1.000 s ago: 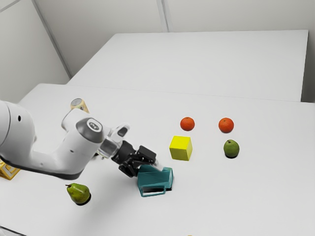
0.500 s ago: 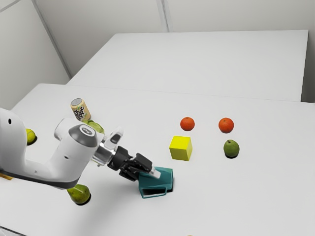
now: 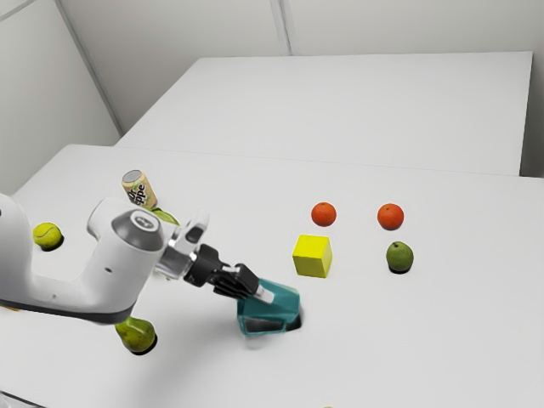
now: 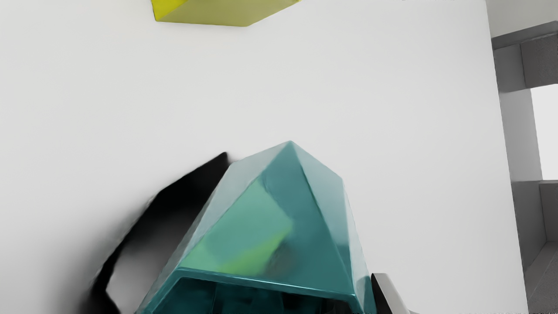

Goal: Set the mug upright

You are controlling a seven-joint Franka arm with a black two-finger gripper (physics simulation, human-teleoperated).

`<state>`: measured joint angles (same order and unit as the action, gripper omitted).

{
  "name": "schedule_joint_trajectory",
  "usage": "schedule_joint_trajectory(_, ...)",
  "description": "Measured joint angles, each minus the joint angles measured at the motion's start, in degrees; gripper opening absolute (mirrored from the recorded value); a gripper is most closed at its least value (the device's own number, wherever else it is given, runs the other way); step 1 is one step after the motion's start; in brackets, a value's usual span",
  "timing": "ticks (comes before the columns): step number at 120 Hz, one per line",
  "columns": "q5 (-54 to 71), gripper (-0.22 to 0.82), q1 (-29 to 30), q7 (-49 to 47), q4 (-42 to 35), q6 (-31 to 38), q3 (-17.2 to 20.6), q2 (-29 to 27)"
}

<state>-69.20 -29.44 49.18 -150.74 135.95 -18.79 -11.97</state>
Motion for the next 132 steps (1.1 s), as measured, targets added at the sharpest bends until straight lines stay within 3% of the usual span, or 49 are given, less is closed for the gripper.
schedule_joint_trajectory(27, 5.76, -0.16, -0.91, 0.48, 0.25, 3.02, 0.22, -3.79)
schedule_joint_trajectory(64, 40.57, -0.18, 0.75, -9.07, 4.35, 4.35, 0.32, -4.72)
schedule_joint_trajectory(104, 64.43, -0.18, 1.48, -19.89, 12.42, 1.48, 0.24, 1.77)
schedule_joint_trajectory(132, 69.90, -0.18, 1.46, -25.20, 14.90, -0.69, 0.17, 6.29)
